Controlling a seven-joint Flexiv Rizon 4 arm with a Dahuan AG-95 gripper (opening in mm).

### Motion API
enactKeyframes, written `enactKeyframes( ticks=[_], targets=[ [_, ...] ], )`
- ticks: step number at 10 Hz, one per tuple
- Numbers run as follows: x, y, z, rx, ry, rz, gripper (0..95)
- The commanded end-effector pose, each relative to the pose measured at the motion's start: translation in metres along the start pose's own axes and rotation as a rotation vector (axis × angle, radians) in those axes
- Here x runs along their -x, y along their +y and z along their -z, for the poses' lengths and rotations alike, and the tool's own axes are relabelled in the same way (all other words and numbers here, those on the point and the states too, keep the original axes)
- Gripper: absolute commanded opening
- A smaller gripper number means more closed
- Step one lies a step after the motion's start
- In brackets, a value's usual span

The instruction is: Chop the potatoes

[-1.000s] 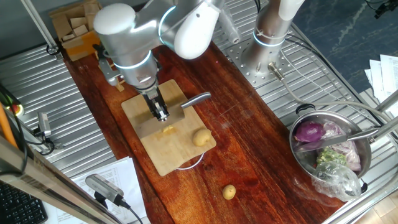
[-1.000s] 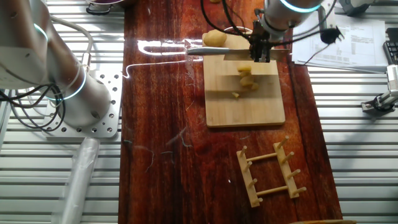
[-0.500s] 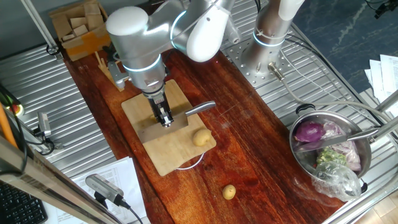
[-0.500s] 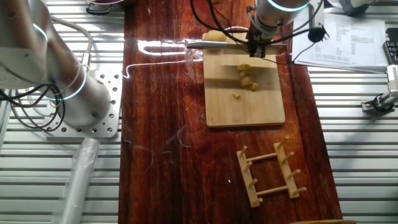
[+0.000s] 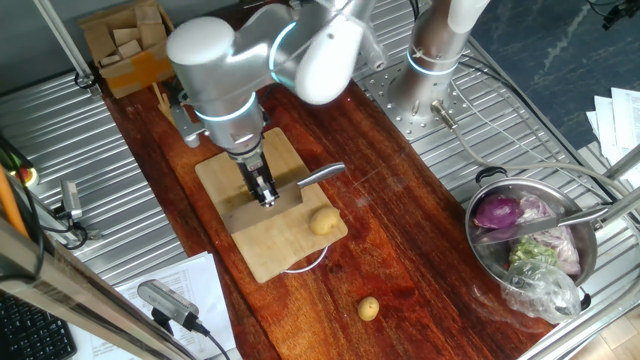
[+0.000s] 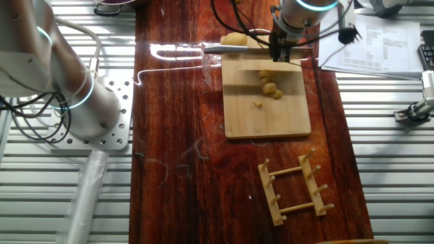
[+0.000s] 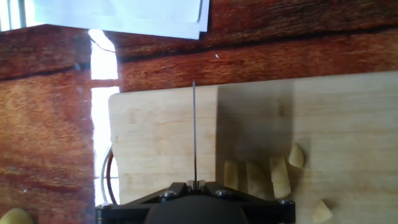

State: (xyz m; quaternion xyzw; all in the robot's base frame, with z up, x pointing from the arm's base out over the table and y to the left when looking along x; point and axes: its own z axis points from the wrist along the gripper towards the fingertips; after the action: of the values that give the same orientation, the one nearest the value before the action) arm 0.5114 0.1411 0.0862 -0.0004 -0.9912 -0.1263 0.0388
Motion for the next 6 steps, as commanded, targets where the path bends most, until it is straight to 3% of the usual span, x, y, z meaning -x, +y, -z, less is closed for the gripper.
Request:
enactKeyframes(
  ticks=[1,6],
  targets=[
    [-0.002,-0.001,0.0,0.012,-0.014,-0.01,0.0],
    [-0.008,-0.009,-0.013,0.0,-0.021,-0.007,0.0]
  ],
)
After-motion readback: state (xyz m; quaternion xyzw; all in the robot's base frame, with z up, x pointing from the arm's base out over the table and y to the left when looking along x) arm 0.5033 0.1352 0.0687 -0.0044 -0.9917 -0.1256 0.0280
